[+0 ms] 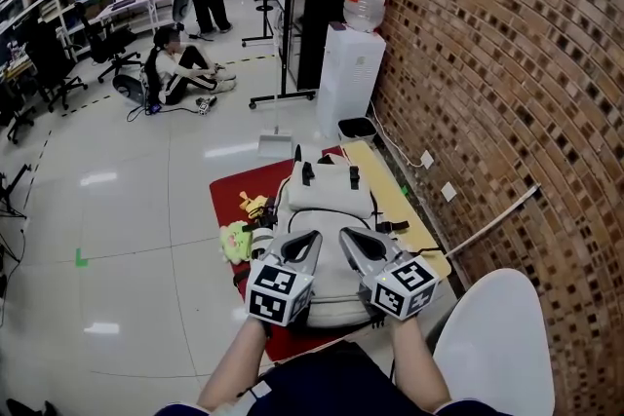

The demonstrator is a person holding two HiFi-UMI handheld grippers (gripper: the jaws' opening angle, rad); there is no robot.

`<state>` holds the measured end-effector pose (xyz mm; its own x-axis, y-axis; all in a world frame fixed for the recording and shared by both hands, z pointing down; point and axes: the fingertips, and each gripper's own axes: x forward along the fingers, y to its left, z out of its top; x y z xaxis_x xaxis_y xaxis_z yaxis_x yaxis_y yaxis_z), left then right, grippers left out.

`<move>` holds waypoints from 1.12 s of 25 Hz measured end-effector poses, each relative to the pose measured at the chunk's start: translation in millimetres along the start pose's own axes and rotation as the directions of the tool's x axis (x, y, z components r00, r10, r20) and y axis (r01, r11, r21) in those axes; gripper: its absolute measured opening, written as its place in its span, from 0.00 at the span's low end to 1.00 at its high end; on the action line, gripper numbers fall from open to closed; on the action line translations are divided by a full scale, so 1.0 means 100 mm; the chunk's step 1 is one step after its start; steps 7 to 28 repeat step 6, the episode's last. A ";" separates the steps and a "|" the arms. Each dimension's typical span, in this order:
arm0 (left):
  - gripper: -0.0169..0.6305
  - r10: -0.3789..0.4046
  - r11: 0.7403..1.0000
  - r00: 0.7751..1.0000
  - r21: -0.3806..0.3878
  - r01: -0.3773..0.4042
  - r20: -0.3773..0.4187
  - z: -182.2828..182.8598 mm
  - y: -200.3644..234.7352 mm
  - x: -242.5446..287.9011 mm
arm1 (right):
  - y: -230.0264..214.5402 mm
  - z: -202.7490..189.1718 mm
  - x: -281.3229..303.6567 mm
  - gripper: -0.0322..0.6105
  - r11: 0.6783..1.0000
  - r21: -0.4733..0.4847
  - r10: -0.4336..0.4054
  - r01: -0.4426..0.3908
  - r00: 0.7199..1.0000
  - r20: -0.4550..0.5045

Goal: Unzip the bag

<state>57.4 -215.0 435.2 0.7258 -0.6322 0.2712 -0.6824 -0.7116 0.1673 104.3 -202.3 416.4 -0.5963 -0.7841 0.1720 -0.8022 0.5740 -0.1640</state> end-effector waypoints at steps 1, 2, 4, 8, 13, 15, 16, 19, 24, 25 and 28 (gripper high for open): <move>0.03 0.000 1.000 1.000 0.001 0.000 0.000 0.00 0.00 0.00 | 0.00 0.00 0.00 0.06 1.000 0.000 0.000 0.000 1.000 0.001; 0.03 0.002 1.000 1.000 0.005 -0.002 0.002 -0.01 0.02 0.00 | 0.01 0.01 0.01 0.06 1.000 0.001 0.000 0.000 1.000 0.004; 0.03 0.003 1.000 1.000 0.011 -0.003 0.005 -0.02 0.03 0.01 | 0.02 0.02 0.02 0.06 1.000 0.001 0.000 0.000 1.000 0.008; 0.03 0.001 1.000 1.000 0.014 -0.001 0.005 -0.03 0.03 0.01 | 0.03 0.03 0.02 0.06 1.000 0.001 0.000 0.000 1.000 0.012; 0.03 0.001 1.000 1.000 0.014 -0.001 0.005 -0.03 0.03 0.01 | 0.03 0.03 0.02 0.06 1.000 0.001 0.000 0.000 1.000 0.012; 0.03 0.001 1.000 1.000 0.014 -0.001 0.005 -0.03 0.03 0.01 | 0.03 0.03 0.02 0.06 1.000 0.001 0.000 0.000 1.000 0.012; 0.03 0.001 1.000 1.000 0.014 -0.001 0.005 -0.03 0.03 0.01 | 0.03 0.03 0.02 0.06 1.000 0.001 0.000 0.000 1.000 0.012; 0.03 0.001 1.000 1.000 0.014 -0.001 0.005 -0.03 0.03 0.01 | 0.03 0.03 0.02 0.06 1.000 0.001 0.000 0.000 1.000 0.012; 0.03 0.001 1.000 1.000 0.014 -0.001 0.005 -0.03 0.03 0.01 | 0.03 0.03 0.02 0.06 1.000 0.001 0.000 0.000 1.000 0.012; 0.03 0.001 1.000 1.000 0.014 -0.001 0.005 -0.03 0.03 0.01 | 0.03 0.03 0.02 0.06 1.000 0.001 0.000 0.000 1.000 0.012; 0.03 0.001 1.000 1.000 0.014 -0.001 0.005 -0.03 0.03 0.01 | 0.03 0.03 0.02 0.06 1.000 0.001 0.000 0.000 1.000 0.012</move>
